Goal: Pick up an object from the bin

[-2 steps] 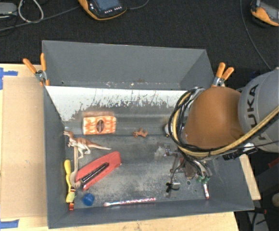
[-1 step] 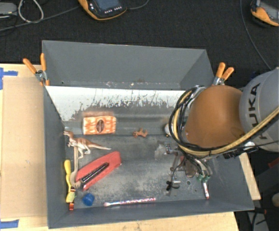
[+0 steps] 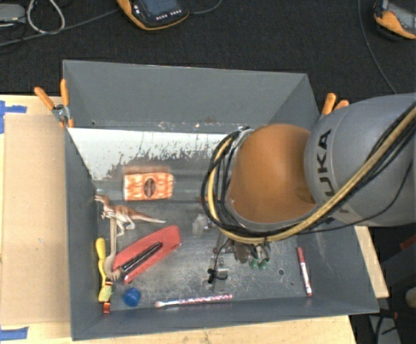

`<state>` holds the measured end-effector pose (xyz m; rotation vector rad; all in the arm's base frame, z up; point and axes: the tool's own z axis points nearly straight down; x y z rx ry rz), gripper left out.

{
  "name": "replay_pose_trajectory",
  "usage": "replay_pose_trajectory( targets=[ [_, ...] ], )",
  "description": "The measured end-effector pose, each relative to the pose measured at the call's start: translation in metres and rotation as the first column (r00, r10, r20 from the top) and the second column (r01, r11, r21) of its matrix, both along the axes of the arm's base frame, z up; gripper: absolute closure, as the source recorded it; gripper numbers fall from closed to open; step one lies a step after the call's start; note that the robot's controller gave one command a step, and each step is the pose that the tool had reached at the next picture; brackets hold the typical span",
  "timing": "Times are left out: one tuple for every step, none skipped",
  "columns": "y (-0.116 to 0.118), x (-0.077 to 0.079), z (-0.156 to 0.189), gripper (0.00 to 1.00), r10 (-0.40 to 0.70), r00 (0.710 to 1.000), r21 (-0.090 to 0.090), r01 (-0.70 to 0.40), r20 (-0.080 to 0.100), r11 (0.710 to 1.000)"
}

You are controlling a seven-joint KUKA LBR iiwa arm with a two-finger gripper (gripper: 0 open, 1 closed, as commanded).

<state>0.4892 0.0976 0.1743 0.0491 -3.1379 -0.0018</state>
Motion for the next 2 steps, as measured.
replay_pose_trajectory(
  targets=[
    [0.048,-0.002,0.002,0.00,0.012,1.000,0.001,-0.012,0.000,1.000],
    [0.059,0.019,-0.008,0.00,0.025,1.000,0.001,-0.025,0.001,1.000]
  ],
)
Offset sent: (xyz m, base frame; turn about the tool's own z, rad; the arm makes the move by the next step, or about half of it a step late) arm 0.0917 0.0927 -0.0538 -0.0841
